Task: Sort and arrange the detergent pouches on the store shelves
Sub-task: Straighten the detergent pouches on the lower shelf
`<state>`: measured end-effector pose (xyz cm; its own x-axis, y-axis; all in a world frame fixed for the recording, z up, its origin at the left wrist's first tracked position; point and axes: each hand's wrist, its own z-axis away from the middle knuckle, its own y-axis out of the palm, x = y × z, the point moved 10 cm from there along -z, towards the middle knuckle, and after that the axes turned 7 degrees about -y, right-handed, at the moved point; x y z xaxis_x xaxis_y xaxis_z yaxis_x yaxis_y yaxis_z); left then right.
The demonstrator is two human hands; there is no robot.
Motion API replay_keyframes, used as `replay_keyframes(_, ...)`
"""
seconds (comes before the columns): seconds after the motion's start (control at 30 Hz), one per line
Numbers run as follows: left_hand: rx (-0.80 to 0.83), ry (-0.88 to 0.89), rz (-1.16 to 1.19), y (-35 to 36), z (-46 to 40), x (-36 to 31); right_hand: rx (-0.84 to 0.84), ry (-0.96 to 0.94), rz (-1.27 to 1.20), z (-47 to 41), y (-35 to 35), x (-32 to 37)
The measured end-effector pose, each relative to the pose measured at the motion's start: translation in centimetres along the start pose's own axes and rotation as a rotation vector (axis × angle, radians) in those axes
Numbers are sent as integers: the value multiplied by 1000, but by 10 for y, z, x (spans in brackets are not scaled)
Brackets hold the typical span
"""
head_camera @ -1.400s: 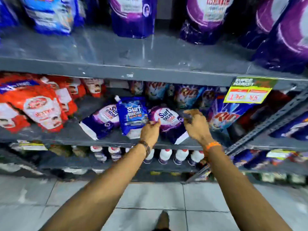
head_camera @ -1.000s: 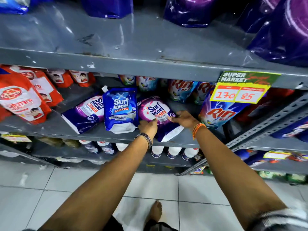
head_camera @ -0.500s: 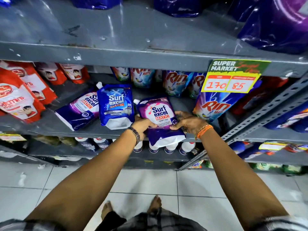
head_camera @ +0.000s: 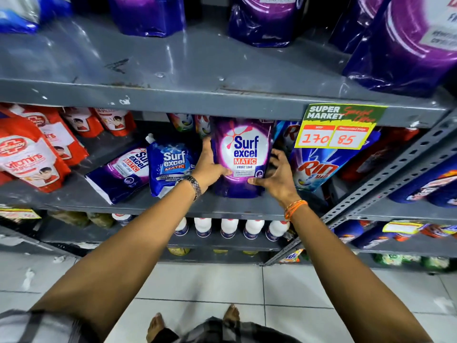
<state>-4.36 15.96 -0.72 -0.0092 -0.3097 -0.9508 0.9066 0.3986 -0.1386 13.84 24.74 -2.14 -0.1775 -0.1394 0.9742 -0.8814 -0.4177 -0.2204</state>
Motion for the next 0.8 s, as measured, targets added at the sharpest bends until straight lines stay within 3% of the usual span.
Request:
replay_keyframes(0.27, -81, 109, -127, 15, -15, -9, -215, -54, 152, 2, -5, -8)
replay_keyframes(0.6, -31, 129, -208, 13, -20, 11, -268, -73, 103, 20, -4, -18)
replay_keyframes(0.7, -136, 56, -187, -32, -9, 20, -261, -55, -3, 33, 5, -22)
replay_keyframes(0.8, -379, -47, -152, -104, 9, 40, -362, 54, -177, 64, 21, -34)
